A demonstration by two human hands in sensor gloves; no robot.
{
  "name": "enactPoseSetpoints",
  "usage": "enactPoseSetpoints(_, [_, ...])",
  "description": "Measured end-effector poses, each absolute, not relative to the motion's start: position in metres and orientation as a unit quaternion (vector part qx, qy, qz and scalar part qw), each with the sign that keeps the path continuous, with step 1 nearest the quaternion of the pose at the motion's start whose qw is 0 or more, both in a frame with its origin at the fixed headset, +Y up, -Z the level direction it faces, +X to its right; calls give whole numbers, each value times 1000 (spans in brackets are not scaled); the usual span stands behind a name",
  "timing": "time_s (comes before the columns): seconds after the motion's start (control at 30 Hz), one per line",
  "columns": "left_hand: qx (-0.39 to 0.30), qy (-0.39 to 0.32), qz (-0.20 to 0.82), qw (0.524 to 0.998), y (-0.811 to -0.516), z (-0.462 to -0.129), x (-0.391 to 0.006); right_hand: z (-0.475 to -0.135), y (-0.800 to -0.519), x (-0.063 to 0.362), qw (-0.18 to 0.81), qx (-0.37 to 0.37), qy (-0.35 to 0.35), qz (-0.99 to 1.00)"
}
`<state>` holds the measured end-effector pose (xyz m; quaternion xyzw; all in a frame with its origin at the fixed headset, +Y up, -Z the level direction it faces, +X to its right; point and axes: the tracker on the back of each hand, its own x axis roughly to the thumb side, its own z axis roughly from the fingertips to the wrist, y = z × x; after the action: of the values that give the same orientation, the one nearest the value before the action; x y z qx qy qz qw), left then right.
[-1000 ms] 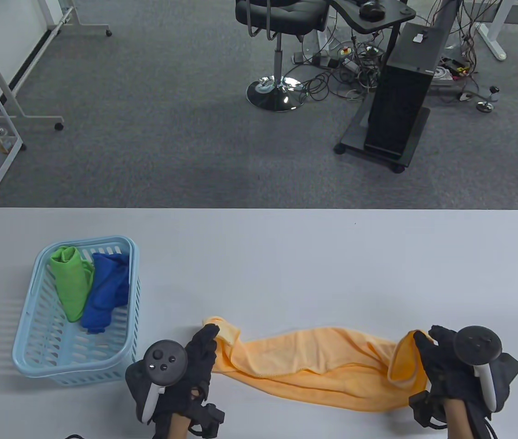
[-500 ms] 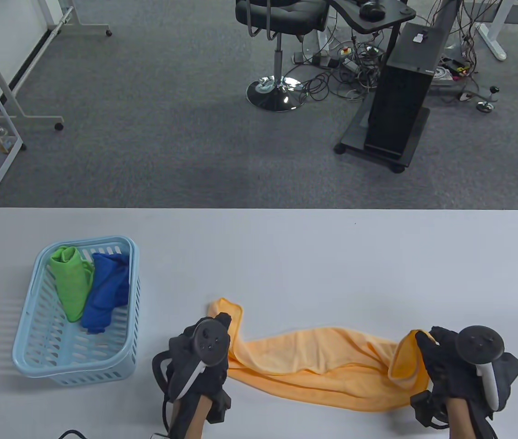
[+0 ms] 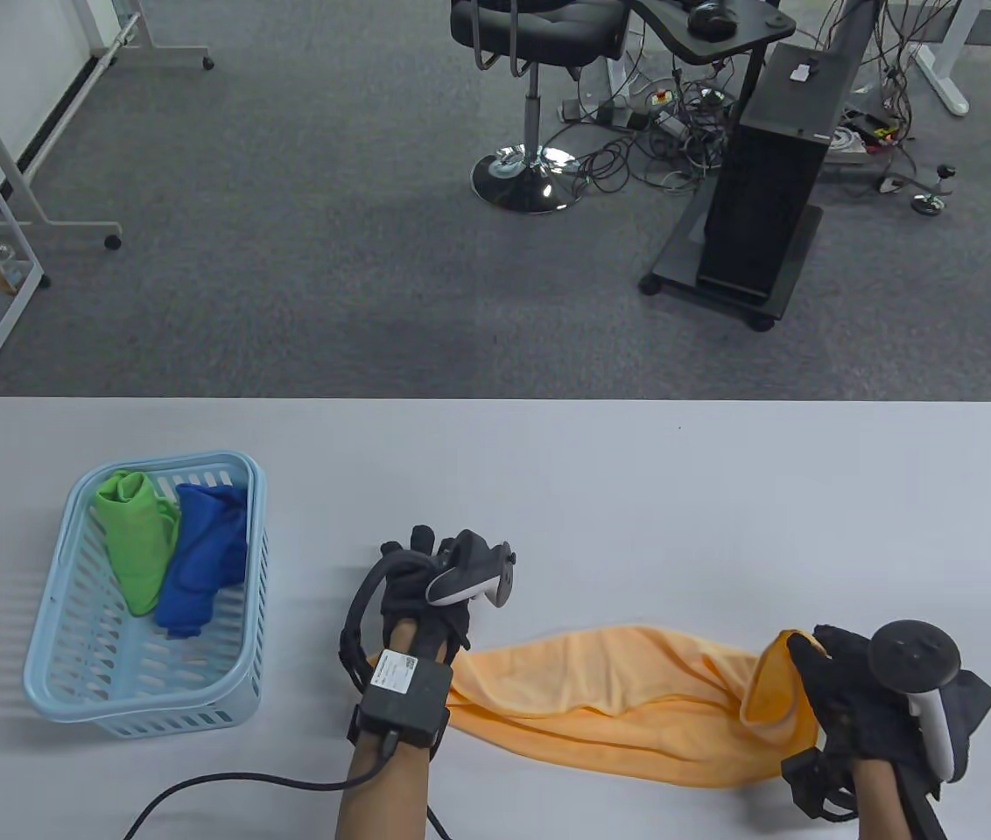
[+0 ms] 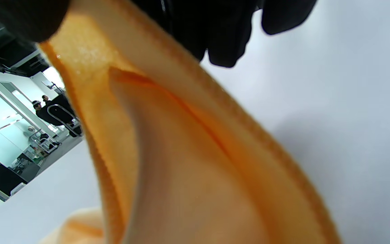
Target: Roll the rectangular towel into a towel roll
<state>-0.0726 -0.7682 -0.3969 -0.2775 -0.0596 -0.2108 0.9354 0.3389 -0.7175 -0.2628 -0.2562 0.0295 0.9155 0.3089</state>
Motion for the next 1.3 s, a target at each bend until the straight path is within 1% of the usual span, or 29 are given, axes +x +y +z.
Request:
enactPoseSetpoints(0.07, [-287, -54, -221, 930, -772, -398, -74, -263, -717, 340, 310, -256, 26, 915])
enactPoseSetpoints(0.13, [-273, -45, -224, 935, -772, -399, -78, -263, -717, 341, 318, -256, 28, 912])
enactPoseSetpoints(0.23, [-203, -29, -217, 954, -763, -397, -84, -263, -718, 341, 323, -256, 28, 911])
enactPoseSetpoints(0.3, [-162, -30, -208, 964, -748, -391, -85, -264, -718, 341, 318, -256, 29, 912])
enactPoseSetpoints(0.37, [-122, -34, -194, 973, -726, -382, -86, -264, -718, 340, 315, -256, 31, 913])
enactPoseSetpoints(0.4, [-111, -36, -191, 975, -719, -378, -85, -264, -718, 340, 315, -257, 31, 913])
enactPoseSetpoints(0.47, [-107, -48, -173, 978, -701, -368, -85, -264, -718, 340, 311, -258, 31, 914])
enactPoseSetpoints(0.53, [-133, -83, -144, 977, -683, -354, -86, -265, -718, 341, 303, -261, 34, 916])
enactPoseSetpoints(0.63, [-105, -97, -85, 986, -659, -334, -96, -265, -716, 342, 282, -264, 25, 922])
enactPoseSetpoints(0.73, [-88, -90, -28, 992, -650, -320, -111, -265, -716, 342, 279, -265, 20, 923])
enactPoseSetpoints(0.77, [-70, -88, -7, 994, -648, -313, -117, -265, -717, 343, 279, -266, 17, 922])
enactPoseSetpoints(0.87, [-26, -75, 69, 994, -647, -290, -130, -265, -716, 346, 268, -273, 12, 924])
enactPoseSetpoints(0.93, [2, -59, 158, 986, -654, -272, -139, -262, -713, 354, 256, -285, -1, 924])
enactPoseSetpoints(0.97, [8, -52, 185, 981, -658, -267, -142, -261, -712, 356, 253, -289, -4, 923])
enactPoseSetpoints(1.03, [16, -48, 249, 967, -671, -256, -148, -252, -710, 374, 230, -333, -27, 914])
enactPoseSetpoints(1.07, [43, -49, 276, 959, -679, -251, -151, -248, -710, 383, 217, -356, -39, 908])
enactPoseSetpoints(1.17, [78, -8, 286, 955, -698, -246, -163, -241, -711, 394, 215, -388, -32, 895])
enactPoseSetpoints(1.23, [66, 6, 279, 958, -701, -246, -168, -243, -710, 390, 224, -380, -32, 897])
enactPoseSetpoints(1.3, [84, 13, 269, 959, -700, -243, -171, -247, -709, 382, 226, -356, -25, 906])
